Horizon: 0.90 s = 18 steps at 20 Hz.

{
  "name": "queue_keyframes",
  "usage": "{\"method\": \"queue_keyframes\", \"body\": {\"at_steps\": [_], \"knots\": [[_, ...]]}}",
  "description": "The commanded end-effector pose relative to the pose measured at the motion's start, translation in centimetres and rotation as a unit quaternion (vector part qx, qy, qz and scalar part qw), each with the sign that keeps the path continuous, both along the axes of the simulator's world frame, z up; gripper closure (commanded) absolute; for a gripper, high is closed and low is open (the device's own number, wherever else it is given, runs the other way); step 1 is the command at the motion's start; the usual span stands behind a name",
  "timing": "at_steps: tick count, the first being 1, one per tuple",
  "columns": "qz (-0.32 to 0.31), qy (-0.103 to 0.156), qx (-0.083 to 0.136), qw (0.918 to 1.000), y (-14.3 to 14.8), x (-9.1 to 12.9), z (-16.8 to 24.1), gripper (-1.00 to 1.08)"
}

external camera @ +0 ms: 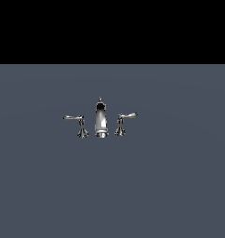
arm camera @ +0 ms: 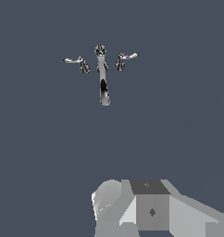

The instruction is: Turn on the faucet by rotating a designated handle.

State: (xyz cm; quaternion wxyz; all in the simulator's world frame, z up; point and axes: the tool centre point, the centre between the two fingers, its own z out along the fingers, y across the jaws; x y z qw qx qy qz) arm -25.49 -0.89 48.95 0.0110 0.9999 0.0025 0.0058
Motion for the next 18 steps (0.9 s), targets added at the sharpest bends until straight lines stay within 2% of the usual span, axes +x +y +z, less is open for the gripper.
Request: {"method": "queue_keyframes", "body": {"at_steps": [1,10,18], "knots": [[0.000,0.000,0.000,1.0000,0.0,0.0,0.0,1.08],[-0.024,0.000,0.001,0.9997,0.6,1.0,-1.3,1.08],[-0.086,0.000,0.002,0.9963,2.0,3.8,-4.8,1.08]]}}
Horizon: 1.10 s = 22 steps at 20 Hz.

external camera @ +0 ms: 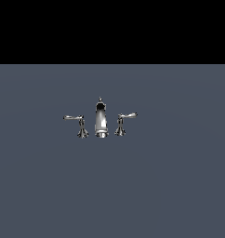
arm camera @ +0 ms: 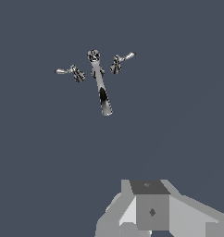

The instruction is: Turn on the faucet by rotating a designated handle.

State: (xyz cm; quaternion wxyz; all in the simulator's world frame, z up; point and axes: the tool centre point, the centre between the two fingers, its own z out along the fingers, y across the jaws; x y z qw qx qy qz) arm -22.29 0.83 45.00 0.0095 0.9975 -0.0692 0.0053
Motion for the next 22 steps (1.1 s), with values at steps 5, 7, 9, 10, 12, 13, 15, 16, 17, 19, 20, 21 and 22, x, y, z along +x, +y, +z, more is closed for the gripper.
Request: {"method": "queue_keyframes", "body": {"at_steps": [5,7,9,10,12,13,15,16,17,19,20,21,22], "knots": [[-0.070,0.000,0.002,0.9976,1.3,3.3,-3.9,1.08],[-0.094,0.000,0.003,0.9956,1.6,4.5,-5.2,1.08],[-0.118,0.000,0.003,0.9930,1.9,5.8,-6.6,1.08],[-0.130,0.000,0.004,0.9915,2.0,6.4,-7.3,1.08],[-0.154,0.000,0.005,0.9881,2.2,7.6,-8.6,1.08],[-0.166,0.000,0.005,0.9861,2.2,8.3,-9.3,1.08],[-0.189,0.000,0.006,0.9819,2.3,9.5,-10.6,1.08],[-0.201,0.000,0.006,0.9796,2.4,10.2,-11.2,1.08],[-0.212,0.000,0.006,0.9772,2.4,10.8,-11.9,1.08],[-0.235,0.000,0.007,0.9721,2.3,12.0,-13.2,1.08],[-0.246,0.000,0.007,0.9694,2.3,12.6,-13.8,1.08],[-0.256,0.000,0.007,0.9665,2.3,13.2,-14.4,1.08],[-0.267,0.000,0.008,0.9636,2.2,13.8,-15.0,1.08]]}}
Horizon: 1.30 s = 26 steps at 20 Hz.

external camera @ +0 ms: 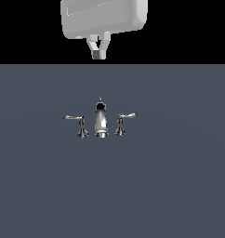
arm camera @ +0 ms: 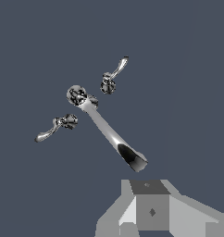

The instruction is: Turn on the faucet by rotating a designated handle.

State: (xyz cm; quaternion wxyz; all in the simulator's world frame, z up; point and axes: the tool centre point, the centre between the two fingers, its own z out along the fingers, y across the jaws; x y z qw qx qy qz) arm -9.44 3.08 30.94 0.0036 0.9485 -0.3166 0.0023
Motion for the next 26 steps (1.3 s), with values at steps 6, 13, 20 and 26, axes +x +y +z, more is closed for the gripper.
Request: {"method": "queue_keyframes", "body": {"at_steps": [6,13,20,26], "knots": [[-0.085,-0.001,0.002,0.9964,-0.7,4.4,-4.7,1.08],[-0.163,-0.001,0.002,0.9866,-2.2,8.4,-9.0,1.08],[-0.245,-0.001,0.002,0.9695,-4.4,12.3,-13.5,1.08],[-0.312,-0.001,0.002,0.9501,-6.8,15.3,-17.2,1.08]]}}
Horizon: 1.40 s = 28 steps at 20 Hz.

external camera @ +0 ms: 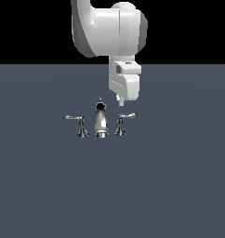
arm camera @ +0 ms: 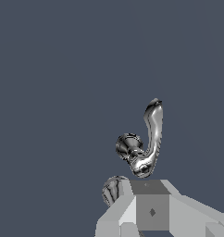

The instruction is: Turn on the faucet by rotating a designated handle.

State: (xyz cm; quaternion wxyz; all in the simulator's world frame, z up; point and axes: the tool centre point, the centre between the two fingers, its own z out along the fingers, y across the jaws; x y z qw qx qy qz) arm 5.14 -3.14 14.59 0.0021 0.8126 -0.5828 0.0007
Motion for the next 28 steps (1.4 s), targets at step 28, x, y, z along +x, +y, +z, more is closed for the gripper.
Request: {"method": "queue_keyframes", "body": {"at_steps": [28], "knots": [[-0.103,-0.001,0.002,0.9947,-5.3,1.9,-5.2,1.08]]}}
